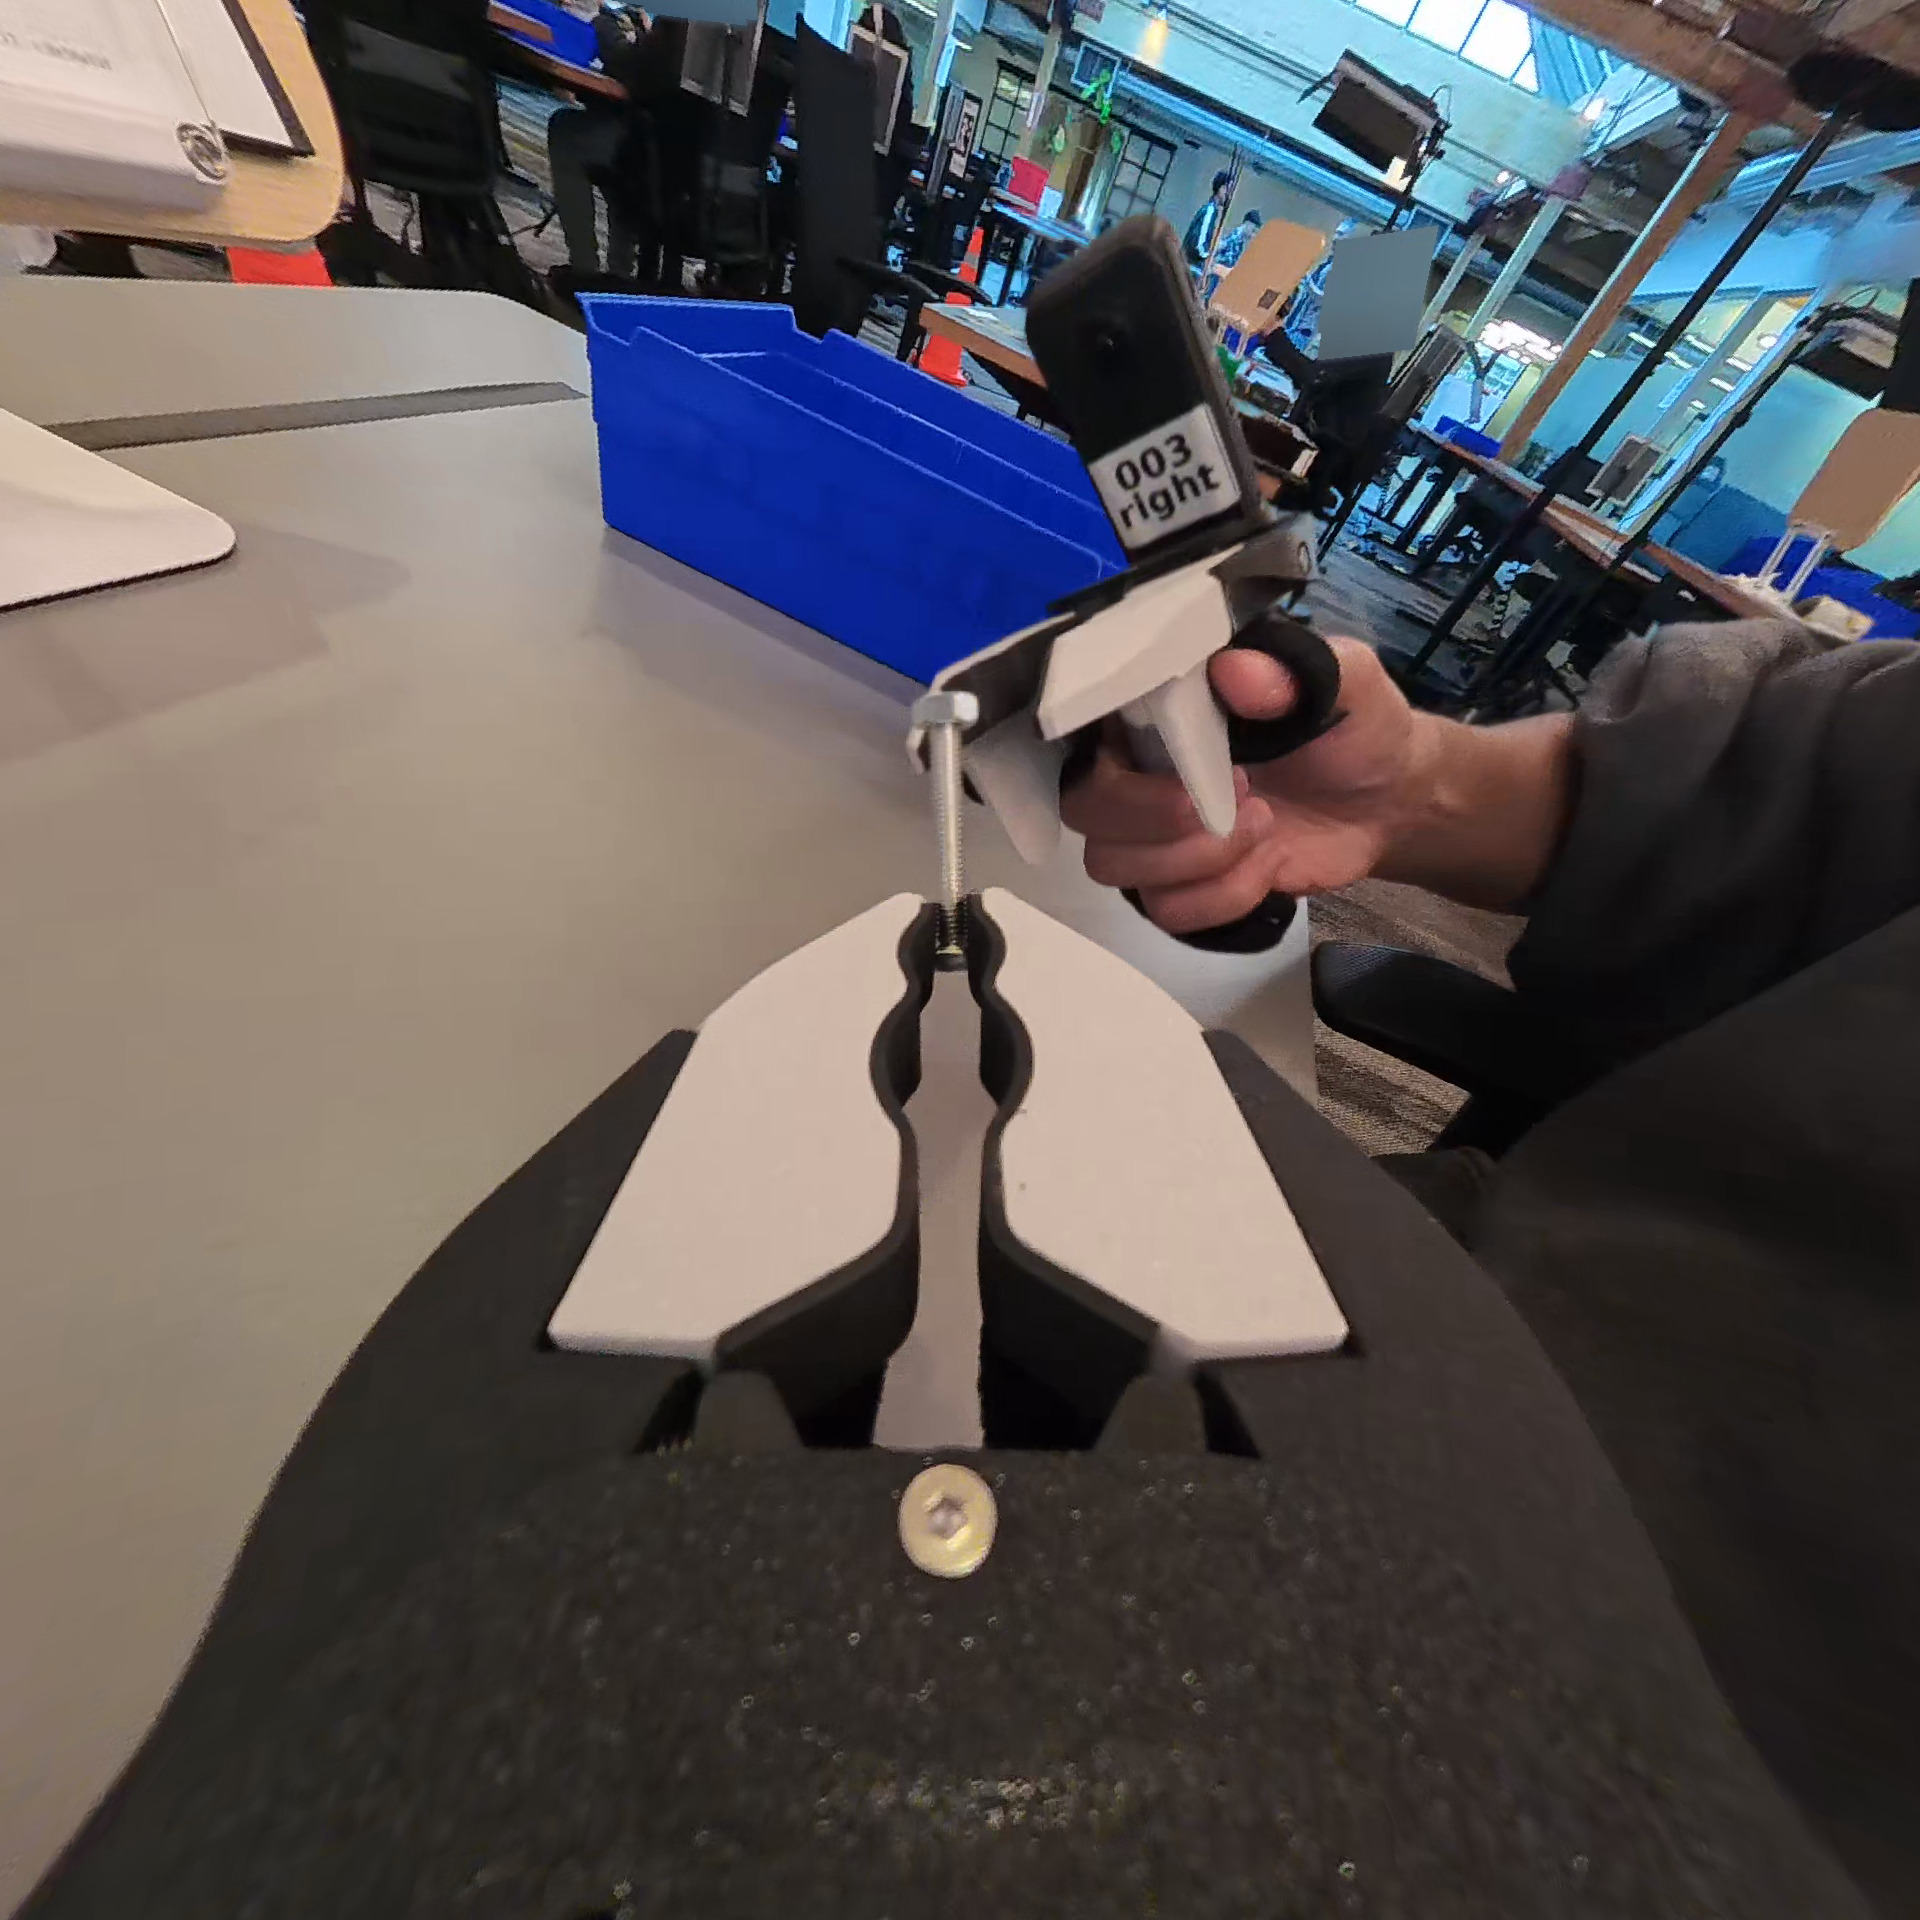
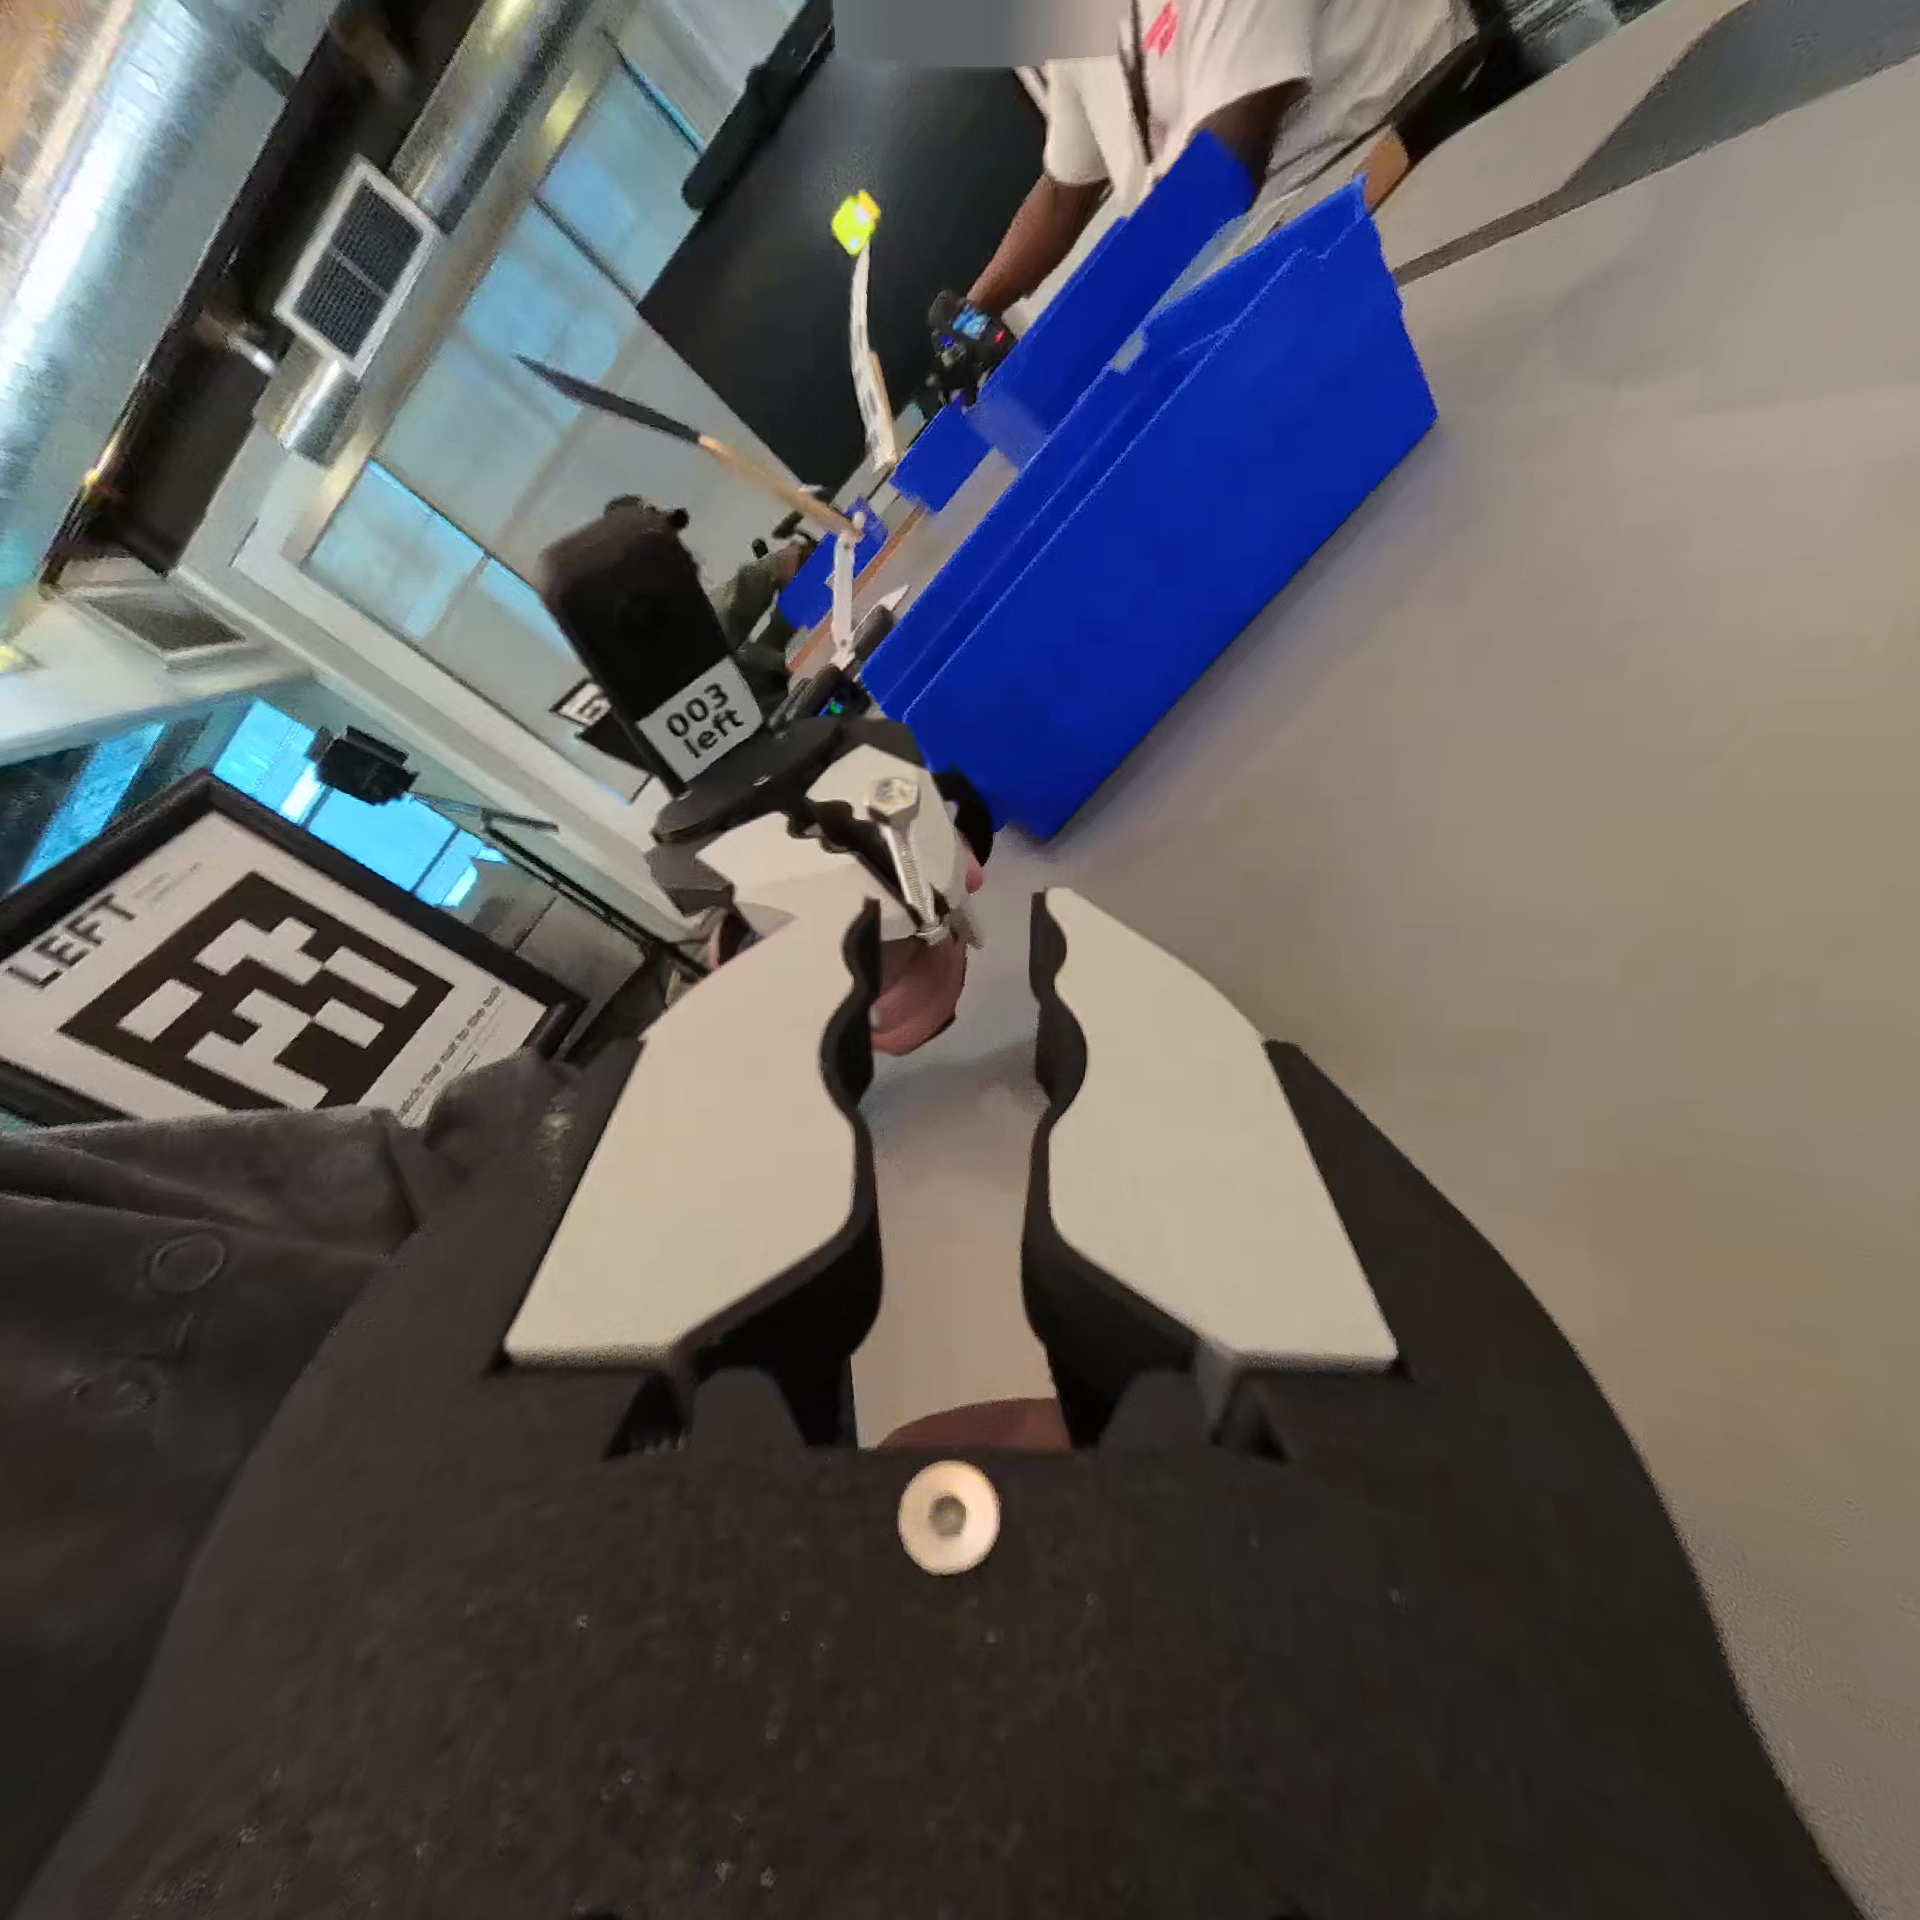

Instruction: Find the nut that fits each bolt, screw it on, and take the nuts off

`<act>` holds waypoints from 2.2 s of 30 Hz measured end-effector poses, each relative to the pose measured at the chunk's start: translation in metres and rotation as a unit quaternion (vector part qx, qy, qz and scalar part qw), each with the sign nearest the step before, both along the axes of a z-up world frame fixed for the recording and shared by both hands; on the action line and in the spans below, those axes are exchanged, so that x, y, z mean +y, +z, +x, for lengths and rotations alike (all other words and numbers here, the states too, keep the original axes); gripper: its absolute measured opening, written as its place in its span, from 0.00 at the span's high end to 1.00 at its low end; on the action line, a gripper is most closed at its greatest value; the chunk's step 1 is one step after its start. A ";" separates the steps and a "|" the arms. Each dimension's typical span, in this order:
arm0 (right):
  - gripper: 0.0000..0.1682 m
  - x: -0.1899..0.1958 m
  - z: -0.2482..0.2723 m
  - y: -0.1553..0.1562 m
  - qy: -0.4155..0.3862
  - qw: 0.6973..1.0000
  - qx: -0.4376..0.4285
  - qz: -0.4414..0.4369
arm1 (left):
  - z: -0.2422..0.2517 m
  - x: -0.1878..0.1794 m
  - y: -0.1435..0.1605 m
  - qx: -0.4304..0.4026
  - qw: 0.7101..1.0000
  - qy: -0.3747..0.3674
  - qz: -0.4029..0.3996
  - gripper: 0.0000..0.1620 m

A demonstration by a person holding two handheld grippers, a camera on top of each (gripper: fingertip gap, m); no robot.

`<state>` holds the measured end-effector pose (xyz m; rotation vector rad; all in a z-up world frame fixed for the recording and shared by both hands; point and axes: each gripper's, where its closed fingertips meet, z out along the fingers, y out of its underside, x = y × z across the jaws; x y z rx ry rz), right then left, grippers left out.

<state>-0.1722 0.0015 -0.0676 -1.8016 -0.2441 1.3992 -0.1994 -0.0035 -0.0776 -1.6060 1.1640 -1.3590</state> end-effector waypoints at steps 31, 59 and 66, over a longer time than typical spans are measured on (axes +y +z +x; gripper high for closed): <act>0.94 -0.013 -0.013 0.013 0.024 0.999 0.005 0.049 | 0.010 -0.023 0.000 -0.008 0.998 -0.056 -0.037 0.97; 0.88 -0.077 -0.014 0.012 0.305 0.675 -0.432 0.515 | 0.000 -0.083 0.007 -0.015 0.958 -0.252 -0.137 0.97; 0.76 -0.041 -0.007 0.024 0.151 0.865 -0.308 0.367 | 0.003 -0.046 0.005 -0.009 0.987 -0.140 -0.075 0.97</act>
